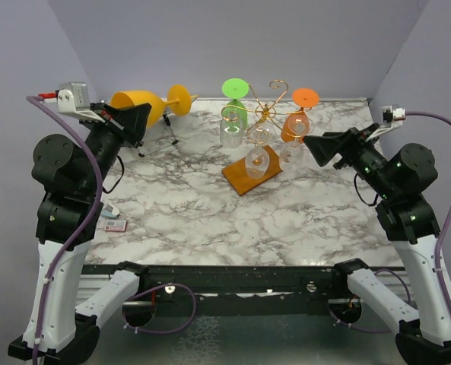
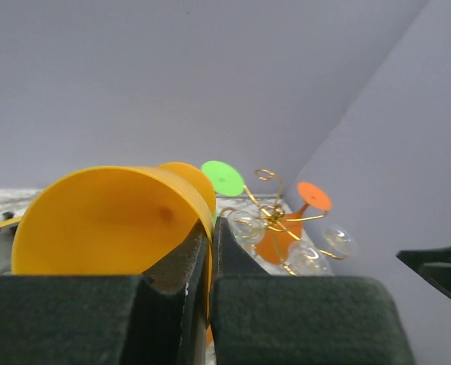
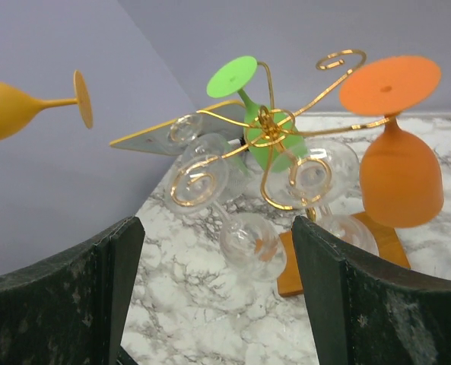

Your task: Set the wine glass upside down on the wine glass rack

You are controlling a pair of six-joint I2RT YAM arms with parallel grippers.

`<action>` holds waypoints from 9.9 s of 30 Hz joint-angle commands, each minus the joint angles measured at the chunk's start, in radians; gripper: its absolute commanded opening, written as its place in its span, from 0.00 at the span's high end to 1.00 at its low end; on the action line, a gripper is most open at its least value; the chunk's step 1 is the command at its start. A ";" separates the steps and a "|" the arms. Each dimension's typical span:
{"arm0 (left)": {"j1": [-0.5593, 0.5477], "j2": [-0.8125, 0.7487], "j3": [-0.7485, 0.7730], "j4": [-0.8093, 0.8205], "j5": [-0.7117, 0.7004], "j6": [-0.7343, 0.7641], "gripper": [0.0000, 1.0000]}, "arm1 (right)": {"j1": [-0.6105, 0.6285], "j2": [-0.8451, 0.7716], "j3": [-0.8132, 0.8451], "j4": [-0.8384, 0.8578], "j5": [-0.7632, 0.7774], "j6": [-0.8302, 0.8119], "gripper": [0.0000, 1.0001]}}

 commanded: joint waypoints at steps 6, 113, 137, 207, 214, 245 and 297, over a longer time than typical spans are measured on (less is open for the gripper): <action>0.004 -0.003 -0.061 0.359 0.364 -0.183 1.00 | -0.002 0.149 0.148 0.213 -0.191 -0.073 0.16; 0.004 0.051 -0.125 -0.022 0.593 -0.004 0.47 | 0.695 0.466 0.190 0.418 -0.019 -1.119 0.99; 0.004 0.051 -0.246 0.126 0.825 -0.044 0.58 | 0.696 0.517 0.245 0.393 -0.168 -1.077 0.99; 0.002 -0.140 -0.535 0.700 0.795 0.341 1.00 | 0.696 0.702 0.575 0.121 0.023 0.317 0.71; 0.002 -0.170 -0.551 0.703 0.713 0.302 0.91 | 0.696 0.686 0.535 0.230 -0.009 0.406 0.99; 0.002 -0.329 -0.527 0.445 0.490 0.264 0.01 | 0.609 0.637 0.607 0.457 0.447 -0.152 0.99; 0.002 -0.247 -0.659 0.497 0.422 0.056 0.01 | 0.041 0.928 0.657 0.123 -0.077 0.429 0.99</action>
